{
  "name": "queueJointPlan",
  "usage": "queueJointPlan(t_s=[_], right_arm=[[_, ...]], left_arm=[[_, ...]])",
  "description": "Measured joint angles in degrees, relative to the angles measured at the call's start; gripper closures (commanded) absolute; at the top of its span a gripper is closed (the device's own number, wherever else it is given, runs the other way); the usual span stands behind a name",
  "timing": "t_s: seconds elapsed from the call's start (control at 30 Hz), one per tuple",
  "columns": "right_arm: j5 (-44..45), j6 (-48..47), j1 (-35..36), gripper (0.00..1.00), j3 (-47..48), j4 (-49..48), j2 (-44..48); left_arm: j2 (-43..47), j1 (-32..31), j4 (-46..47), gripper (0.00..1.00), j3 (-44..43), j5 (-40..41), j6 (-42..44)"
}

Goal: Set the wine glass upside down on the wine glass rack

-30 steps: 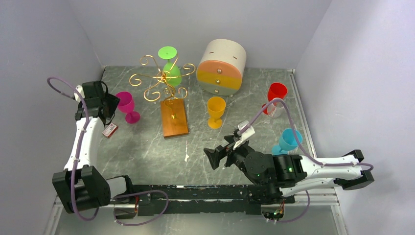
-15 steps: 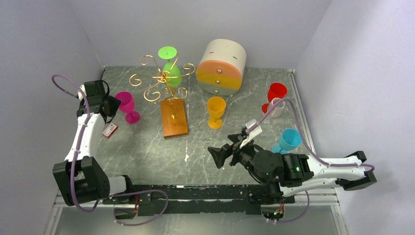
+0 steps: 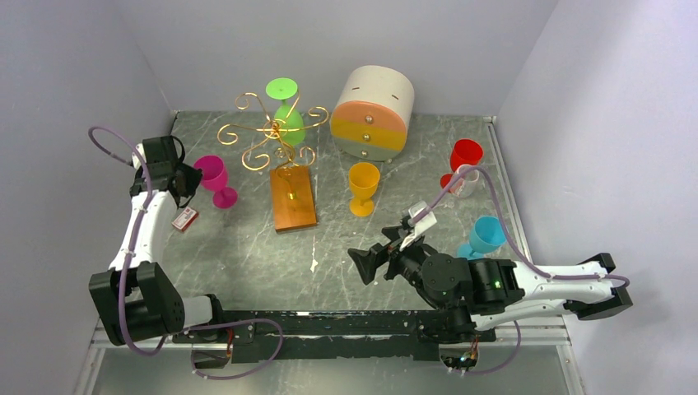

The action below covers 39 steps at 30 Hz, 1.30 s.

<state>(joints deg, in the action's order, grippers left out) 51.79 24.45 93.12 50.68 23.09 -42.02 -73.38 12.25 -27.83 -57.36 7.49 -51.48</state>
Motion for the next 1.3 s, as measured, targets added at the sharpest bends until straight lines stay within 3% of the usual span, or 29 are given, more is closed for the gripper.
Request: queueJointPlan(t_s=[0.13,0.33,0.8,1.3], right_arm=[[0.04,0.15,0.00,0.00,0.17,1.07,0.72],[0.28,-0.11,0.00,0.00,0.26,0.50,2.47],[-0.94,-2.84,0.00,0.00,1.27,-2.14,-2.64],[-1.01,-2.16,0.00,0.03,3.76,-6.14,-4.22]], left_arm=[[0.33,0.04,0.72,0.93,0.63,-0.24,-0.09],[1.88,0.09,-1.16,0.93,0.63,0.02,1.07],[15.67,0.15,-5.75,0.93,0.63,4.96,3.23],[35.45,0.15,-7.61,0.93,-3.34,6.73,4.20]])
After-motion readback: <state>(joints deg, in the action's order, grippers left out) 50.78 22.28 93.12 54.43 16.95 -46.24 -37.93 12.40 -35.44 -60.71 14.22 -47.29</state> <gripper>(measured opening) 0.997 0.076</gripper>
